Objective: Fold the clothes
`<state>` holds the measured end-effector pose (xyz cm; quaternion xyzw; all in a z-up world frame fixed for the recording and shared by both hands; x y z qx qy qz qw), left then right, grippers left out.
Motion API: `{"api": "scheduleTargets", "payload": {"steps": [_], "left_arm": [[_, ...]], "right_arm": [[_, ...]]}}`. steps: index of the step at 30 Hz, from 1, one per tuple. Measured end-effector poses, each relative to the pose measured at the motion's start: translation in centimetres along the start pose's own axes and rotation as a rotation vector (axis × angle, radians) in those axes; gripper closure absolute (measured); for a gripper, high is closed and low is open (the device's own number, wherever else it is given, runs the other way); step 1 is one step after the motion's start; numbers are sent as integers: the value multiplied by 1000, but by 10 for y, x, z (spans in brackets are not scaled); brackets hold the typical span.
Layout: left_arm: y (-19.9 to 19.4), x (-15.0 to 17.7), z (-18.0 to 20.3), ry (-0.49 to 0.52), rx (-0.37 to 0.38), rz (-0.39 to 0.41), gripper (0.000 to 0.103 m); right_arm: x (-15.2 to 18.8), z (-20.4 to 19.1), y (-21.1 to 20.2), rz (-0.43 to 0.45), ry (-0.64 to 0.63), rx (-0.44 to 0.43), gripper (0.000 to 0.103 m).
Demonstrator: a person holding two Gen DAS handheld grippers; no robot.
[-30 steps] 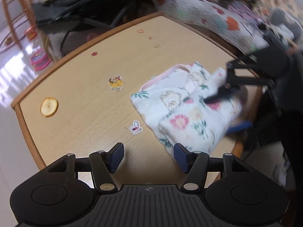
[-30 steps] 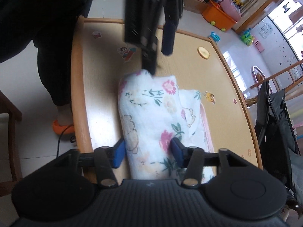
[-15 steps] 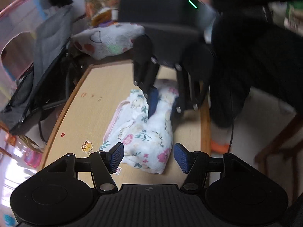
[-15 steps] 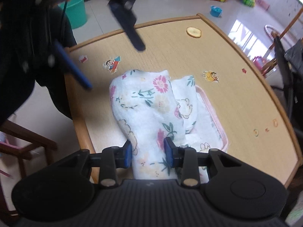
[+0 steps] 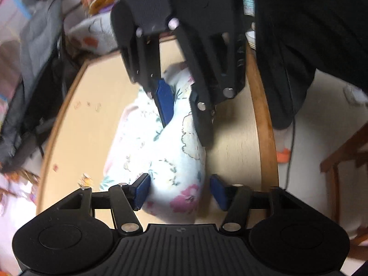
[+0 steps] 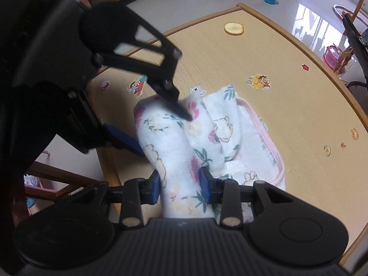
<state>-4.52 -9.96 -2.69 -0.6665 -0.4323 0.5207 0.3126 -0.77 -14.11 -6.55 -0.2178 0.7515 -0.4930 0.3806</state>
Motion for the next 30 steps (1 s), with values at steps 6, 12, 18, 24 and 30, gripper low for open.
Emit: {"api": "scheduleTargets", "payload": {"steps": [6,12,18,24,30], "left_arm": [[-2,3,-9,-106,30,14,62],[-4,4,-8,-180,81,7,62],[-2,17,-6,-233,125,4,62],[4,16,-16,-259,150,-7,62],[12,12,-27,-298,180,-4,61]], "right_arm": [[1,-4,-6,34,-18,26,64],[11,-20,-34,128,-101,141,59],[39,-38,-33,121,-355,395,51],[47,-24,-2,44,-442,523,50],[31,-3,1,31,-281,427,56]]}}
Point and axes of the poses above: each gripper's, at about its wrist camera, not at the fingertips, and y roughly the way its jaws point, z to its right, x to its underside, the point moved 10 cm from there along y, roughly the way its jaws point, and after that the axes turned 3 degrees about y, right-handed, at the moved point
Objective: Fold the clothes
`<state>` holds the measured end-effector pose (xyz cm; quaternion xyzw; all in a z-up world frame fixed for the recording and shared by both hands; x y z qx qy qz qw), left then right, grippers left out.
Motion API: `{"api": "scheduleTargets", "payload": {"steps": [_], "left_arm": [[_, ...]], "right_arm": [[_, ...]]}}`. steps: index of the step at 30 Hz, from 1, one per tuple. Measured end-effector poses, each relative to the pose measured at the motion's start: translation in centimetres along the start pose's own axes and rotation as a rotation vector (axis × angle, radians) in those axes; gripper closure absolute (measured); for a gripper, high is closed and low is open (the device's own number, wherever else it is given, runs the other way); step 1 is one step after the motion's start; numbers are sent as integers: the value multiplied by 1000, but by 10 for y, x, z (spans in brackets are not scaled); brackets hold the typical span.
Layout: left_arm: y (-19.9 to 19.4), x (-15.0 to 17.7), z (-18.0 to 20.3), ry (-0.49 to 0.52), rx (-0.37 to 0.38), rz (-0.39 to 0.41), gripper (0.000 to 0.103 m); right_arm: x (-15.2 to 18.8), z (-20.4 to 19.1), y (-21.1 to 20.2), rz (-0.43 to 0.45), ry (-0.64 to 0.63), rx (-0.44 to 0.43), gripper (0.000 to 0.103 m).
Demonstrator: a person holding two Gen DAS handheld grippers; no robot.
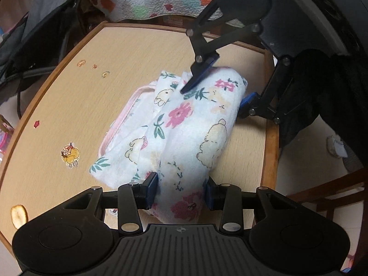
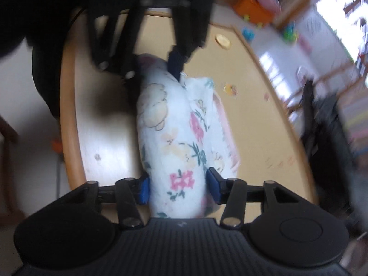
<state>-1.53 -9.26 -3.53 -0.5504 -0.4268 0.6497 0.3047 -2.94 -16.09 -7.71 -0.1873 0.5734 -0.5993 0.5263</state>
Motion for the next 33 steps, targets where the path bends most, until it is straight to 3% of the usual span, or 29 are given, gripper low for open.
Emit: {"api": "scheduleTargets", "payload": {"steps": [4,10,15,24,33], "left_arm": [[3,-3,-7,-42,30,0,61],[4,-2,-15,-180,105,11,61],[0,8,11,-159,174,-32,61],[-8,26,37,-249,413,-94,61],[-17,18,8,-317,453,-101,61]], "right_arm": [[0,10,4,-25,98,-127,60],[0,8,1,-35,157,-227,60],[3,-9,-8,-32,193,-338,60],[1,-28,-24,-69,302,-608,60],[-1,3,-21,-146,476,-762,59]]}}
Point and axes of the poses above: each gripper's, at about its wrist camera, not at the fingertips, and y roughly the way its jaws point, z to its right, x to its underside, the point moved 10 cm from there along y, roughly the way its jaws point, and after that the axes turned 3 degrees about y, right-handed, at the moved point
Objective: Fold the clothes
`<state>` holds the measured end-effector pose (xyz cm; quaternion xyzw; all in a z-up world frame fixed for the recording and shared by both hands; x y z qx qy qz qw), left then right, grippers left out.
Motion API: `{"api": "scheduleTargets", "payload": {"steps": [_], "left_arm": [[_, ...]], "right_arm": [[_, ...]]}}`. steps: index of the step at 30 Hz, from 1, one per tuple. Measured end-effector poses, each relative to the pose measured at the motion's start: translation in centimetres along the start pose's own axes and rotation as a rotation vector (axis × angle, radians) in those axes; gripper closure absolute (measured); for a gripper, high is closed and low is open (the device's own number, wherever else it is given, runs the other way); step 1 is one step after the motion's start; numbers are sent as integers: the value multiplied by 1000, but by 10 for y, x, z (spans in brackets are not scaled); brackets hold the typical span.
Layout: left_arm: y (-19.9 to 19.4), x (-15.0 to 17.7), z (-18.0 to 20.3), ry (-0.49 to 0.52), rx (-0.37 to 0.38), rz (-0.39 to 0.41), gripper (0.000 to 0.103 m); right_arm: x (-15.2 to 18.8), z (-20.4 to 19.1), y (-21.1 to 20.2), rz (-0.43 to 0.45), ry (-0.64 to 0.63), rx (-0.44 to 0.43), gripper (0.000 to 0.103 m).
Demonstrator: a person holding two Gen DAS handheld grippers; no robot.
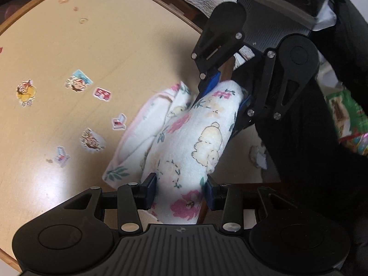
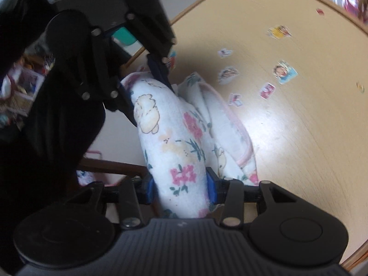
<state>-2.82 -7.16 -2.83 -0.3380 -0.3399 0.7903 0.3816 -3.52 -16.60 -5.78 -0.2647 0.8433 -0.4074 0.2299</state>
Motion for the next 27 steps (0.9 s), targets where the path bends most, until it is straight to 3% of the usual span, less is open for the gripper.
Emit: {"api": "scheduleTargets", "payload": {"steps": [3,10,17,22,25,27], "left_arm": [[-2,-4,-12,-25,4,0,60],[0,-5,-38,-68,-82,40,56],[1,-5,-45,-25,-196,89,47],[4,-1,-39,43,-284,109,42],[8,-1,-48,79,-347,127,38],[8,0,-49,78,-402,153,28]], "right_arm": [[-5,12,-3,-8,48,-33,59],[-16,30,-9,26,86,18,57],[-19,36,-17,88,23,162,52],[-14,27,-13,84,-91,283,51],[-12,22,-12,95,-148,360,46],[-19,25,-4,110,-160,396,44]]}}
Point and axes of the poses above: each gripper's, at about its wrist camera, not at the fingertips, and y roughly the way its jaws point, z to its right, x to its underside, the point moved 10 cm from there along y, roughly the way its jaws point, and after that the axes turned 3 degrees about y, right-handed, at the moved point
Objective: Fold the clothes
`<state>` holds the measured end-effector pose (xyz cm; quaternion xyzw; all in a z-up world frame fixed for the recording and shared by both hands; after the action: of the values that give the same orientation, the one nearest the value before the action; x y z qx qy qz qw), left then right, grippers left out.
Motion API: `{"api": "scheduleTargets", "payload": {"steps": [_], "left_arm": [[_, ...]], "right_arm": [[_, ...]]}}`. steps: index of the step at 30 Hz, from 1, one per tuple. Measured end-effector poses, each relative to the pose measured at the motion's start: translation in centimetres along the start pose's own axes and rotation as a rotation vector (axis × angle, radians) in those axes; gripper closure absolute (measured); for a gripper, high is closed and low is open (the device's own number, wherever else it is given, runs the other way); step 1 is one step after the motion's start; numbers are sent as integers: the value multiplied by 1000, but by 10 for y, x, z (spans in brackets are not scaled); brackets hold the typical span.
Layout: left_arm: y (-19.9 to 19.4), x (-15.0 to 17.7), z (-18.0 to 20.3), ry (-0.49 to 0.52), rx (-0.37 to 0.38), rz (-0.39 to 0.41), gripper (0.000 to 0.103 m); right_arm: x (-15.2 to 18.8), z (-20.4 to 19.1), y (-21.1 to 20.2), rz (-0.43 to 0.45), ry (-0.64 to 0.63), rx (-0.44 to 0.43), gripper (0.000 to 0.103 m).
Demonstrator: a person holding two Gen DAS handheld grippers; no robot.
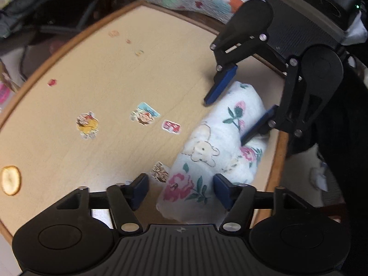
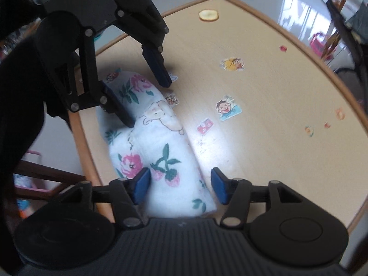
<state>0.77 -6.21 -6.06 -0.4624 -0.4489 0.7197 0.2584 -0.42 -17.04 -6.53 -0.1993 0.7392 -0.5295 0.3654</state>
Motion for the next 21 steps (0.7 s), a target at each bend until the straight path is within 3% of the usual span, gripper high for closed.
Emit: {"api": "scheduleTargets", "payload": {"steps": [7,12,21], "left_arm": [[-14,3,1,-118,-81,90,25],[-15,-1,-4,-213,-140,165,25],[9,2,-13,-369,-230,262,25]], "right_arm": [[2,8,-36,148,131,67,44],[14,15,-24,145,216,213,44],[27,15,-16,211,303,314,43]]}}
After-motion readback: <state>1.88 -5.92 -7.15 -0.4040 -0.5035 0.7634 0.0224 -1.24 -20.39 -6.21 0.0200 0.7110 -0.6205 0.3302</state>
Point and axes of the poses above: each gripper's, at about its wrist camera, not at the fingertips, and y roughly the way its jaws point, z to its right, x to its underside, the point moved 10 cm from there along y, roughly the way its jaws point, and after that the axes turned 3 degrees about y, right-handed, at the moved point
